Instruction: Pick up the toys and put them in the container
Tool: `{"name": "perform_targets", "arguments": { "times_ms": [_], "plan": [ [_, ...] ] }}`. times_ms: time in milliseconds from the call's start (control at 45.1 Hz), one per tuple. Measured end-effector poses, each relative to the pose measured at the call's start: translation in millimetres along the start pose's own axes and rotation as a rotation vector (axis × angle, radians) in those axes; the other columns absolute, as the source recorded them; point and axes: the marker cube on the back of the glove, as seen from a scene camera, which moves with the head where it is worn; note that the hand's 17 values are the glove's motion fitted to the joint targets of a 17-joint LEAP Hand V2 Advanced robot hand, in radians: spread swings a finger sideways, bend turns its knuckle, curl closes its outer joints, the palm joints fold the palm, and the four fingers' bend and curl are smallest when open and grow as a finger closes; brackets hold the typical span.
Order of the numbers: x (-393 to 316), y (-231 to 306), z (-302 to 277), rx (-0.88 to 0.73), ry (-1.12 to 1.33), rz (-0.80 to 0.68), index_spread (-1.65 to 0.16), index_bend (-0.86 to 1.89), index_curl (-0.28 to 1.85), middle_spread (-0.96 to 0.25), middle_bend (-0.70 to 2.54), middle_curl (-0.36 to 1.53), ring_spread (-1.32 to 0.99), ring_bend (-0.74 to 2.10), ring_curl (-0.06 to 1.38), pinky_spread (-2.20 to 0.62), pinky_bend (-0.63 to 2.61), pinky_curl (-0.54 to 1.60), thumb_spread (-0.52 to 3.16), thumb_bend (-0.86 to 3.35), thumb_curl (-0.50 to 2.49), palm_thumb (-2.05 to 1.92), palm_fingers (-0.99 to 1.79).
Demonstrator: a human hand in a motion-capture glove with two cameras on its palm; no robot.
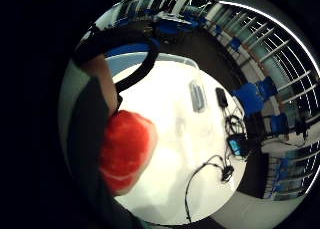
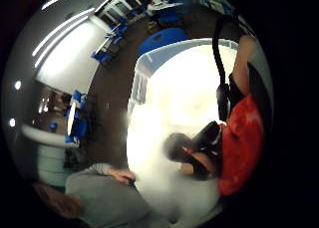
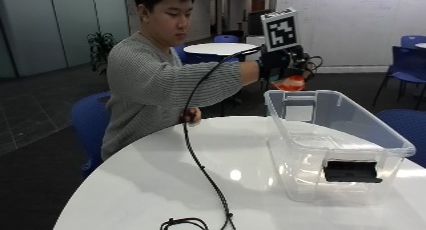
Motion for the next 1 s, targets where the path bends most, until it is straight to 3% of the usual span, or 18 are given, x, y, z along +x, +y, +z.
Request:
{"name": "perform_targets", "arguments": {
  "times_ms": [155,399,510,554,576,642,797,997],
  "plan": [
    [11,-40,30,-0.064,0.114,0.009,-0.14,0.99,0.96,-0.24,0.88,0.71,-0.67,0.98,0.75,-0.41,0.98,0.54,0.68,0.14,0.97,0.45,0.72],
    [37,-46,99,-0.2,0.064,0.087,-0.14,0.99,0.98,-0.25,0.84,0.75,-0.66,0.96,0.79,-0.38,1.04,0.55,0.72,0.12,1.02,0.43,0.62],
    [48,-39,126,-0.39,0.034,0.172,-0.14,0.99,0.99,-0.25,0.81,0.76,-0.66,0.96,0.8,-0.37,1.05,0.55,0.74,0.11,1.05,0.42,0.58],
    [51,-36,133,-0.472,0.018,0.18,-0.17,0.84,0.99,-0.24,0.74,0.74,-0.62,1.0,0.81,-0.34,1.04,0.56,0.81,0.06,1.01,0.34,0.33],
    [52,-34,136,-0.501,0.014,0.176,-0.19,0.72,0.94,-0.24,0.64,0.71,-0.58,0.87,0.78,-0.28,1.06,0.57,0.88,0.01,0.98,0.24,-0.02],
    [52,-30,140,-0.543,0.008,0.154,-0.25,0.62,0.87,-0.21,0.45,0.63,-0.44,0.57,0.73,-0.17,1.06,0.57,1.0,-0.06,0.88,0.1,-0.49],
    [44,-25,138,-0.531,0.012,0.116,-0.34,0.36,0.69,-0.17,0.2,0.51,-0.29,0.28,0.59,-0.04,0.91,0.47,1.15,-0.05,0.71,-0.04,-0.34],
    [28,0,109,-0.447,-0.03,0.025,-0.39,0.25,0.59,-0.16,0.11,0.42,-0.17,0.14,0.5,0.03,0.77,0.41,1.23,-0.05,0.56,-0.06,-0.21]
  ]
}}
